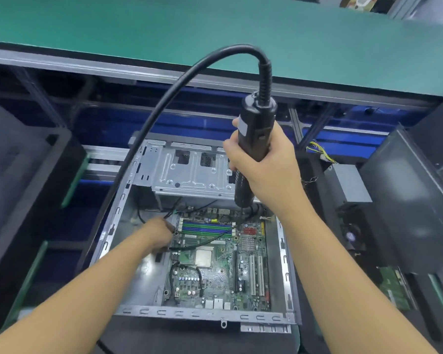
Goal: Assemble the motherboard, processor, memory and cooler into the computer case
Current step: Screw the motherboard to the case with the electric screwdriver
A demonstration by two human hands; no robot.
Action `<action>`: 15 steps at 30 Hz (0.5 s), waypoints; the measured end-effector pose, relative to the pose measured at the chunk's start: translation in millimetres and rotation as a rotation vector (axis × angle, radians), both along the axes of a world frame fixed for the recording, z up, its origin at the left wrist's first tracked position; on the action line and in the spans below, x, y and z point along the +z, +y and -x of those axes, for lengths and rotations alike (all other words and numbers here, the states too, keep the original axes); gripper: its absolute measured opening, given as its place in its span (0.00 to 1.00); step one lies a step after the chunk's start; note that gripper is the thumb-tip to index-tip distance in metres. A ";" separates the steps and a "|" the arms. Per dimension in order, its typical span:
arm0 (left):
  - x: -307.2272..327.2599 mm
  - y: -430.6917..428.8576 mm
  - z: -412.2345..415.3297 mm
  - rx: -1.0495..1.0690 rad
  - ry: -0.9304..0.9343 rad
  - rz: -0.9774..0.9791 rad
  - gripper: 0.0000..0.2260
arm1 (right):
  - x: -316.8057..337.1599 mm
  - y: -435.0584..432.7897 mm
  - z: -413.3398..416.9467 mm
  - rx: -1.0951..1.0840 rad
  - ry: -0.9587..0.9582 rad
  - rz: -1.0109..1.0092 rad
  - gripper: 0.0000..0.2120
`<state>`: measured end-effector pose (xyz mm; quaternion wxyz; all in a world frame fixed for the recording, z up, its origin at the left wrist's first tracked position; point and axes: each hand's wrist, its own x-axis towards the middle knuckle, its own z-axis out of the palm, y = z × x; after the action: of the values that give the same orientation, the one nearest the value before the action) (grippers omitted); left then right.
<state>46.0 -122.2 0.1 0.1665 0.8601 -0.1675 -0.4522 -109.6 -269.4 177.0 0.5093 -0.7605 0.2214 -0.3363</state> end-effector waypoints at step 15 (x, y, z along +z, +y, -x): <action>-23.9 -5.3 -6.4 0.313 0.055 0.025 0.07 | -23.5 -11.6 -4.7 0.023 -0.053 -0.052 0.11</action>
<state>52.5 -127.5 -23.8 0.2502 0.8609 -0.0326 -0.4418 -104.9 -280.9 153.6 0.5384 -0.7404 0.2078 -0.3446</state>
